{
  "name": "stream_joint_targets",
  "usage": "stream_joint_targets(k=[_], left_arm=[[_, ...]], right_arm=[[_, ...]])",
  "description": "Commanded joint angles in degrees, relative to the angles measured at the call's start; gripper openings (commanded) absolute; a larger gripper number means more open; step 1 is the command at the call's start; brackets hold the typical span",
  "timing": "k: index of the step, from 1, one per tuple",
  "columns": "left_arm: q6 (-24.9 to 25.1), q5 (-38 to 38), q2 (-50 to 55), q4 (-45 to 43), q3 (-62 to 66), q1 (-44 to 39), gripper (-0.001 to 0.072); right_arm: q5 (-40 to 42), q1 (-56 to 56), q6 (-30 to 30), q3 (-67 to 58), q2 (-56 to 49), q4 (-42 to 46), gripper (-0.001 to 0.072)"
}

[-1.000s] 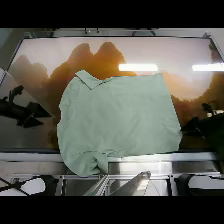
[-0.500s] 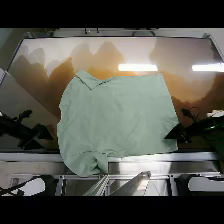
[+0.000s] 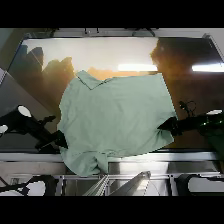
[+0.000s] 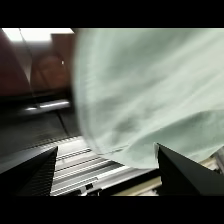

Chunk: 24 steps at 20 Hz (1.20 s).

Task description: Fold the shirts.

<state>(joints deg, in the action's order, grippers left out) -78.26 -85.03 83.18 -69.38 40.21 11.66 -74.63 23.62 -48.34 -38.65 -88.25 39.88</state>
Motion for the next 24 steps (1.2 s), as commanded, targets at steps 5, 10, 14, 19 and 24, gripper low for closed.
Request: stream_joint_targets(k=[5,10,14,19,24], left_arm=[[4.59,8.48,3.54,8.39,3.23,-9.62,0.0254],[12.96,7.61,-1.64,21.59,3.23,-5.03,0.0029],[17.9,-2.1,-13.46,33.46,4.52,7.63,0.0029],[22.71,-11.82,-30.12,67.58,14.08,25.24,0.0028],[22.1,-21.27,-37.24,107.45,29.66,33.18,0.0028]], right_arm=[[-2.4,-0.04,0.42,0.02,0.11,-1.62,0.0383],[-7.72,0.15,-0.07,-0.09,2.03,-3.76,0.0019],[-12.96,5.73,-1.16,-3.96,11.87,-18.21,0.0019],[-23.82,13.07,-6.84,-14.4,29.59,-41.48,0.0019],[-21.77,17.88,-9.31,-28.11,46.25,-57.9,0.0019]])
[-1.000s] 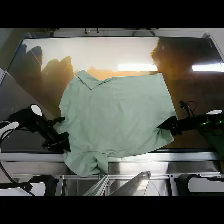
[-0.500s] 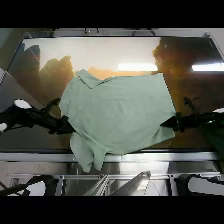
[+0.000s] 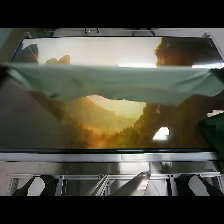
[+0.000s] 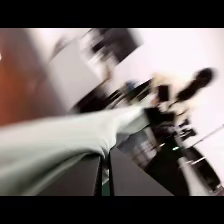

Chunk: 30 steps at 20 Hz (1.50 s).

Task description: Fold the shirts.

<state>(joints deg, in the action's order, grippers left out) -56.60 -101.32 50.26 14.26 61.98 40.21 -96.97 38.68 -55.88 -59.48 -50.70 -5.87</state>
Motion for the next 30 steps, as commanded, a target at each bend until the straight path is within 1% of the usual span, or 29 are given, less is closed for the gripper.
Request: stream_joint_targets(k=[1,3,6,7,9,10,12,14,18,19,21,23,24,26,27,29,30], left_arm=[[0.44,-4.96,-5.11,23.82,11.08,5.18,0.0028],[0.44,-4.96,-5.31,22.1,17.42,4.63,0.0029],[-0.57,-4.52,1.11,19.45,27.43,1.55,0.0028],[-1.38,-3.74,3.61,15.93,29.62,1.03,0.0028],[-3.32,-1.27,8.44,1.79,31.91,-0.74,0.0028],[-4.15,-0.68,10.78,-4.28,32.11,-2.45,0.0028],[-4.59,-0.26,16.28,-13.46,32.09,-6.32,0.0029],[-4.59,1.75,22.34,-20.65,32.09,-11.85,0.0029],[-4.31,7.78,36.11,-35.32,32.13,-22.34,0.0029],[-4.33,9.77,39.93,-38.73,32.13,-24.28,0.0029],[-4.17,14.03,47.32,-42.75,32.15,-26.91,0.0028],[-3.41,17.53,54.42,-43.04,32.39,-28.79,0.0028],[-3.41,18.69,58.05,-43.1,33.7,-29.66,0.0028],[-3.48,19.47,65.4,-43.04,39.01,-31.39,0.0016],[-4.2,19.76,68.52,-43.06,42.18,-32.24,0.0016],[-5.73,20.83,73.13,-43.12,48.46,-33.48,0.0013],[-7.56,21.27,75.08,-43.1,51.78,-33.83,0.0012]], right_arm=[[2.73,3.48,-1.84,-9.88,11.06,-13.51,0.0019],[7.45,4.17,-2.03,-14.93,14.69,-13.2,0.0019],[12.72,4.44,-2.75,-20.41,14.86,-4.98,0.0019],[13.42,4.44,-3.17,-20.5,14.49,-1.14,0.0019],[13.11,4.35,-6.67,-20.17,12.09,10.36,0.0019],[12.92,4.02,-7.5,-19.39,10.38,14.93,0.0019],[12.96,2.08,-7.02,-16.24,6.69,19.52,0.0019],[13.27,-1.14,-4.92,-10.99,1.92,21.84,0.0019],[19.54,-8.59,3.26,0.15,-12.09,21.75,0.0019],[20.59,-9.73,4.68,1.11,-16.61,21.77,0.0019],[20.94,-11.3,7.82,1.25,-27.1,20.61,0.0019],[23.04,-12.39,11.67,1.2,-37.18,16.2,0.0019],[24.48,-12.61,15.41,1.18,-41.88,12.26,0.0019],[26.25,-12.72,19.96,-0.13,-50.01,4.17,0.0019],[26.25,-12.7,20.98,-1.46,-53.16,1.95,0.0019],[26.25,-12.72,21.18,-4.98,-57.77,1.6,0.0019],[26.25,-12.72,20.94,-6.78,-59.25,1.53,0.002]])
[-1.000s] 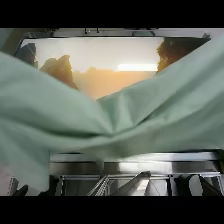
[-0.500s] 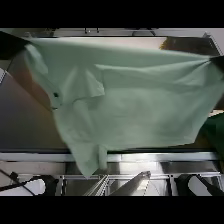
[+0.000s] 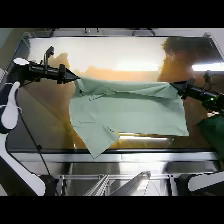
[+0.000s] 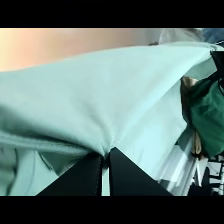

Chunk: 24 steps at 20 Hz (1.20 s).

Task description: Fold the shirts.

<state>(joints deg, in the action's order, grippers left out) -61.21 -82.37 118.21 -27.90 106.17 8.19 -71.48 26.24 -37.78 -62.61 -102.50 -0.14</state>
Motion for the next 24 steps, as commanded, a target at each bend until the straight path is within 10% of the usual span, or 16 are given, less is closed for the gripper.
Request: stream_joint_targets(k=[1,18,20,23,24], left_arm=[[-4.68,2.51,8.66,-0.96,10.38,-1.92,0.0013],[-4.42,12.33,9.2,4.31,9.46,-2.38,0.0024],[-4.46,12.22,9.2,5.66,9.46,-2.01,0.0278],[-4.92,7.23,8.63,5.57,9.44,-0.42,0.0296],[-4.92,5.18,8.2,5.55,9.44,0.5,0.0296]], right_arm=[[0.79,-0.26,2.36,-5.33,-8.31,-4.15,0.0019],[14.69,1.4,3.48,-15.06,-8.57,4.11,0.0137],[14.86,1.88,-0.37,-15.08,-8.52,7.21,0.0137],[11.26,2.32,-2.75,-15.08,-8.2,9.05,0.0125],[8.85,2.67,-2.8,-15.08,-7.87,9.03,0.0018]])
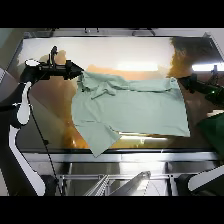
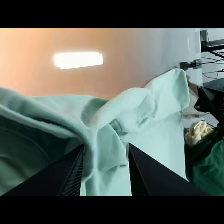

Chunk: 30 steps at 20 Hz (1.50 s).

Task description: Fold the shirts.

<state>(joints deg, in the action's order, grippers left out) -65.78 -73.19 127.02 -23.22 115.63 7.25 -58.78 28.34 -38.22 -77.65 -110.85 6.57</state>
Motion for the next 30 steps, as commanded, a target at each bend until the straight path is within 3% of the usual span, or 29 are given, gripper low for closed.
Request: stream_joint_targets(k=[1,4,6,9,14,15,16,17,20,21,23,28,29,30], left_arm=[[-0.35,-5.64,-1.16,0.81,-0.02,2.56,0.0296],[-4.07,-13.07,-3.58,0.09,-0.02,7.48,0.0293],[-5.75,-20.98,-5.6,-3.5,-0.44,10.47,0.0],[-5.73,-22.8,-13.46,-13.7,-10.62,10.4,-0.0001],[-5.64,-14.51,-29.59,-35.91,-35.6,4.98,0.0003],[-5.64,-13.25,-31.52,-36.83,-39.1,4.28,0.0083],[-5.66,-12.26,-33.2,-36.65,-42.4,3.76,0.0286],[-5.64,-11.39,-34.4,-36.7,-44.92,3.28,0.0296],[-5.64,-10.64,-36.15,-36.68,-50.47,1.95,0.0296],[-5.66,-10.64,-36.13,-36.61,-51.56,1.55,0.0296],[-5.66,-10.51,-36.13,-34.97,-54.21,1.42,0.0296],[-4.59,-6.43,-36.06,-27.98,-57.61,1.49,0.0296],[-4.59,-5.88,-36.09,-28.13,-57.61,1.49,0.0296],[-4.59,-5.92,-36.09,-28.13,-57.64,1.49,0.0296]], right_arm=[[-5.66,0.96,-2.34,-0.04,0.9,2.69,0.002],[-13.7,4.17,-7.32,-0.04,3.21,5.64,0.0019],[-19.96,6.34,-12.59,0.13,5.29,10.88,0.0019],[-24.2,7.06,-19.58,3.65,10.64,24.61,0.0018],[-19.52,8.2,-28.44,15.43,22.99,53.42,0.0018],[-18.67,8.7,-29.75,17.22,24.37,57.9,0.0018],[-18.32,9.51,-30.42,18.67,25.2,61.05,0.0019],[-17.94,10.45,-30.42,19.54,25.33,62.47,0.0019],[-16.98,12.28,-30.45,20.26,23.63,62.64,0.0028],[-16.37,12.28,-30.64,20.26,22.56,62.42,0.0062],[-16.13,12.22,-30.56,20.33,19.61,58.69,0.038],[-16.61,8.26,-26.01,21.24,11.3,48.22,0.0388],[-17.33,6.78,-24.35,21.05,10.56,47.67,0.0291],[-17.11,5.44,-23.47,21.03,10.58,47.06,0.0297]])
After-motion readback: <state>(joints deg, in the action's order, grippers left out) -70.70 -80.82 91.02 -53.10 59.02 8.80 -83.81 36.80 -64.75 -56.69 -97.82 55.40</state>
